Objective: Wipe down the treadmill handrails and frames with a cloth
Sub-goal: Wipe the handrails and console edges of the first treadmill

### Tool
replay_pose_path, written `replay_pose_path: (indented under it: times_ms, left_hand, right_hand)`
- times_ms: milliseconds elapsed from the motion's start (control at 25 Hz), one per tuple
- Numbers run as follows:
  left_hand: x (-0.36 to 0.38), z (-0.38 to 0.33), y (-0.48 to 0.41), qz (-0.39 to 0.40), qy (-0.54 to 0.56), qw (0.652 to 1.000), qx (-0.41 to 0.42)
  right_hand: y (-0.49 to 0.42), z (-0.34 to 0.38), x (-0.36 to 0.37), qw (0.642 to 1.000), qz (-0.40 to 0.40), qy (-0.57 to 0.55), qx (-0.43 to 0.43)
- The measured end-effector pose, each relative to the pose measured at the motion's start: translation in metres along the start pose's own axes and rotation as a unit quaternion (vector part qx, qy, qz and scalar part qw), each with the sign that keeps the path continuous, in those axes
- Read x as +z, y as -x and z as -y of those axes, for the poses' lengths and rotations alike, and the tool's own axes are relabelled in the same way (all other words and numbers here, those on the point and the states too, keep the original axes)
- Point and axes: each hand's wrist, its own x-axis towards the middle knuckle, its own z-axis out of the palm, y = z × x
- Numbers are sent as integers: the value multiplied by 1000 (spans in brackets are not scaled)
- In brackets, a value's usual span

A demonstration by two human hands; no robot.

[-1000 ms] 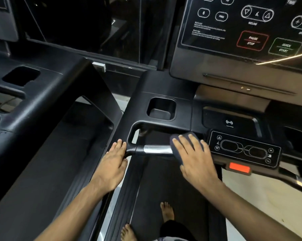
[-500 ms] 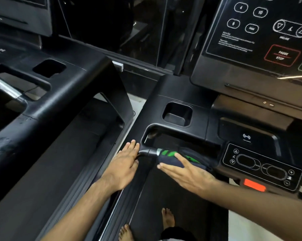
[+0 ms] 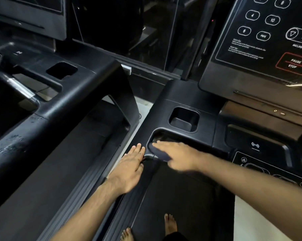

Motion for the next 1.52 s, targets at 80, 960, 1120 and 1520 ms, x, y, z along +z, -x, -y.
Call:
replay_pose_path:
  times_ms: [80, 960, 1120, 1520]
  left_hand:
    - [0, -2, 1, 3, -8, 1000, -3]
    - [4, 2, -3, 2, -26, 1000, 2]
    - [2, 7, -4, 12, -14, 1000, 11]
    - [-5, 14, 5, 30, 158, 987, -8]
  right_hand:
    - [-33, 1, -26, 988, 94, -118, 32]
    - [82, 73, 144, 747, -240, -508, 356]
    - [43, 69, 178, 273, -397, -756, 443]
    - [-42, 115, 105, 285, -472, -750, 364]
